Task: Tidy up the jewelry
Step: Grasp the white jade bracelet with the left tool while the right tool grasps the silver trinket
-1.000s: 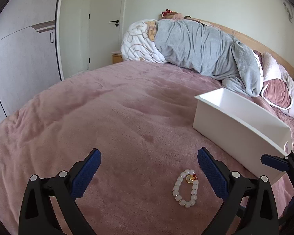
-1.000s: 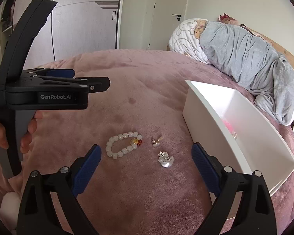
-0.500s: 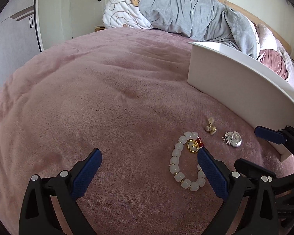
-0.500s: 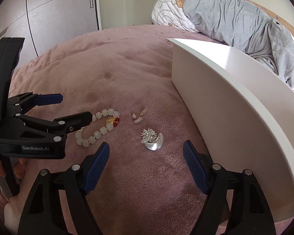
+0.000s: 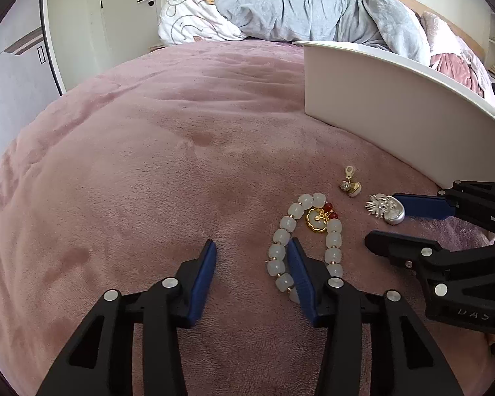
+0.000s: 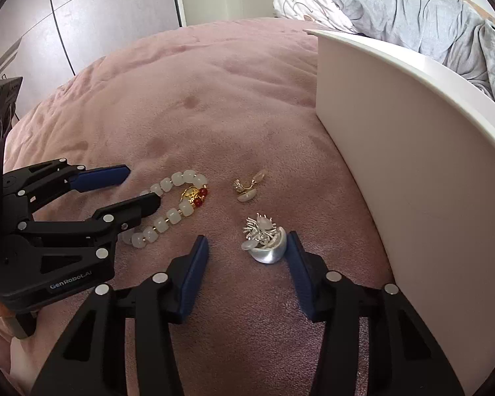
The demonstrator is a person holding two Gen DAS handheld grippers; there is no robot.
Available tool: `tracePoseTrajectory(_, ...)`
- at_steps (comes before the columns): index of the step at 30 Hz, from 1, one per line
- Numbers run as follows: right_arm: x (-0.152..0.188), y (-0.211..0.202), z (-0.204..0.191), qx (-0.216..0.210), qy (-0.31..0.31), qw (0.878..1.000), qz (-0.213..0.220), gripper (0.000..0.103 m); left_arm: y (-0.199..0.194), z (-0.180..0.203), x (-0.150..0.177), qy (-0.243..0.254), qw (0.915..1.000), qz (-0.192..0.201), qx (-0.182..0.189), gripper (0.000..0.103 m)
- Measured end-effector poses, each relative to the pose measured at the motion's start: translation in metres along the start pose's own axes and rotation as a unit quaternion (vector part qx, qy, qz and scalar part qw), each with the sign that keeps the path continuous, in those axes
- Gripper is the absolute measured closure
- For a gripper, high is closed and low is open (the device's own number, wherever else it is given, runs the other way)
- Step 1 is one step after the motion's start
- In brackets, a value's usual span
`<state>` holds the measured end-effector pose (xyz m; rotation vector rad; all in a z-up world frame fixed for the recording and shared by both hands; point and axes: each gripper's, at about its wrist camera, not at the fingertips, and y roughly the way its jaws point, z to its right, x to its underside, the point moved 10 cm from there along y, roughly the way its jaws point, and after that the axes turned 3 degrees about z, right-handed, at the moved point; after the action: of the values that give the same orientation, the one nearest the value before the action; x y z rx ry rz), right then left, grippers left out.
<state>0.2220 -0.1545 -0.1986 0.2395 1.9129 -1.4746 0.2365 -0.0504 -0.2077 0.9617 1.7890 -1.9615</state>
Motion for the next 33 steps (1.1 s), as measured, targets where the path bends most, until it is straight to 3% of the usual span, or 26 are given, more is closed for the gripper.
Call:
tracePoseTrajectory(1, 0.000, -0.001, -0.002, -0.005, -0.002, 1.000, 0.000, 0.073, -0.001, 0.002, 0.001, 0.001, 1.0000, 0.001, 0.002, 0.066)
tracePoseTrajectory(4, -0.001, -0.003, -0.006, -0.012, -0.005, 1.000, 0.003, 0.077, -0.005, 0.004, 0.002, -0.003, 1.0000, 0.004, 0.008, 0.088)
tracePoseTrajectory(13, -0.002, -0.012, -0.007, -0.036, 0.019, 0.999, 0.007, 0.078, -0.022, -0.005, 0.013, -0.050, 0.9985, 0.008, 0.022, 0.088)
tracePoseTrajectory(21, -0.001, -0.030, -0.035, -0.065, 0.007, 0.998, 0.009, 0.078, -0.038, -0.014, 0.021, -0.065, 0.9976, 0.015, 0.019, 0.088)
tracePoseTrajectory(33, -0.030, -0.092, -0.072, -0.071, -0.027, 0.995, 0.064, 0.078, -0.092, -0.037, -0.001, -0.091, 0.9937, 0.065, 0.005, 0.088)
